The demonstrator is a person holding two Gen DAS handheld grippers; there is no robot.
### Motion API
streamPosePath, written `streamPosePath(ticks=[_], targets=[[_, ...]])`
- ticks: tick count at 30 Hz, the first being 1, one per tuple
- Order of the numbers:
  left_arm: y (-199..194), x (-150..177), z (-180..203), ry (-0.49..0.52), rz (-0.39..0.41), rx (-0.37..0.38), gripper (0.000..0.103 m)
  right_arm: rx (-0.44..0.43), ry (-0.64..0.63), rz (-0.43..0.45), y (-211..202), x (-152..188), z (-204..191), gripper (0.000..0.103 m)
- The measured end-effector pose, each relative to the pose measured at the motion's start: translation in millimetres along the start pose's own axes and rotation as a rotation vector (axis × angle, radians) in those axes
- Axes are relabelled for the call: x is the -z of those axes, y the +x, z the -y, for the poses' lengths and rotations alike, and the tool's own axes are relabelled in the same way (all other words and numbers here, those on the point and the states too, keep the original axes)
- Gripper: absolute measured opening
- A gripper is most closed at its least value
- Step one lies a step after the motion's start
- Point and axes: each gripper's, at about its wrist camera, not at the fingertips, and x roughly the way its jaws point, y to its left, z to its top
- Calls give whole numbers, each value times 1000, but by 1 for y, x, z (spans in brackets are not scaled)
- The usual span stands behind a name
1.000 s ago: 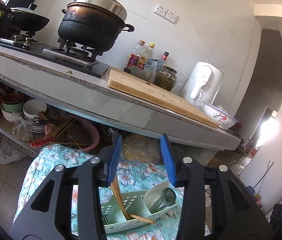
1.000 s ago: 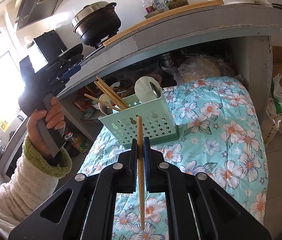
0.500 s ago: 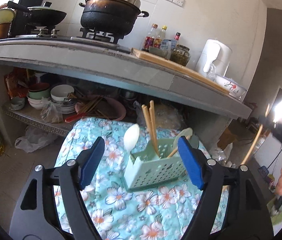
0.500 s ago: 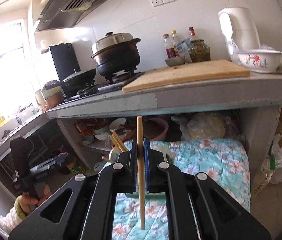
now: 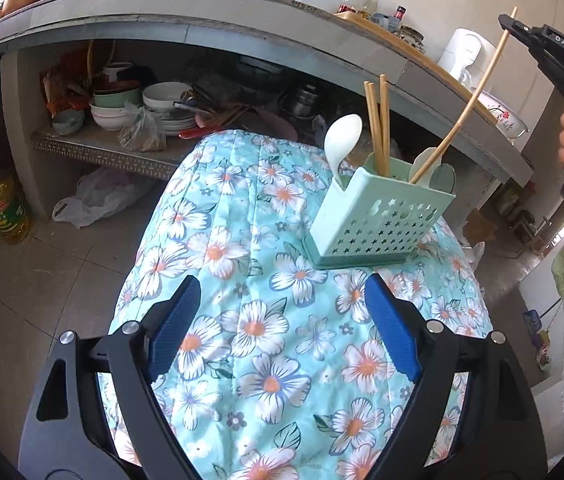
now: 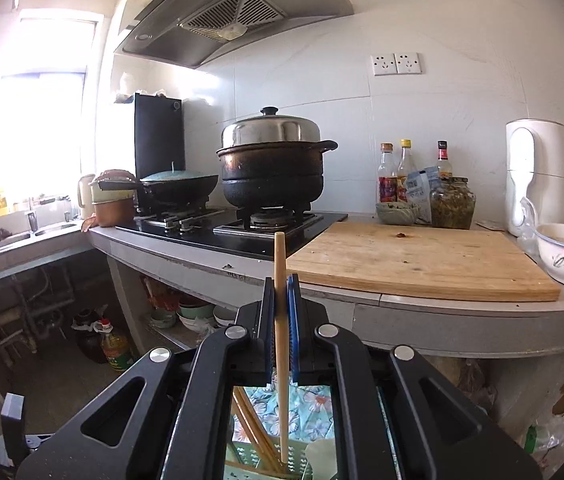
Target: Organize utensils
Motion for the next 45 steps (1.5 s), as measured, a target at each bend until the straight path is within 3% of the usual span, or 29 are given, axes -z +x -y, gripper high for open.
streamPosePath(ticks=[9, 17, 18, 20, 27, 33, 38, 45], targets=[[0, 10, -17, -20, -11, -32, 80, 36, -146, -110, 63, 43, -24, 6], [1, 9, -15, -16, -12, -25, 80, 59, -258, -241, 71, 91, -33, 10], [1, 10, -15, -15, -14, -23, 80, 53, -250, -248, 67, 93, -32, 13], [1, 10, -12, -11, -15, -20, 80, 47, -216, -241, 55, 92, -28, 30], [-4, 12, -1, 12, -11, -3, 81, 4, -38, -190, -6, 82, -8, 40], [-12, 16, 17, 50, -4, 4, 83, -12, 114, -176, -72, 102, -1, 56], [-19, 21, 40, 89, 5, -60, 91, 21, 214, -230, -111, 144, -9, 73], [-28, 27, 75, 125, 27, -177, 95, 184, 233, -344, -138, 196, -34, 88]])
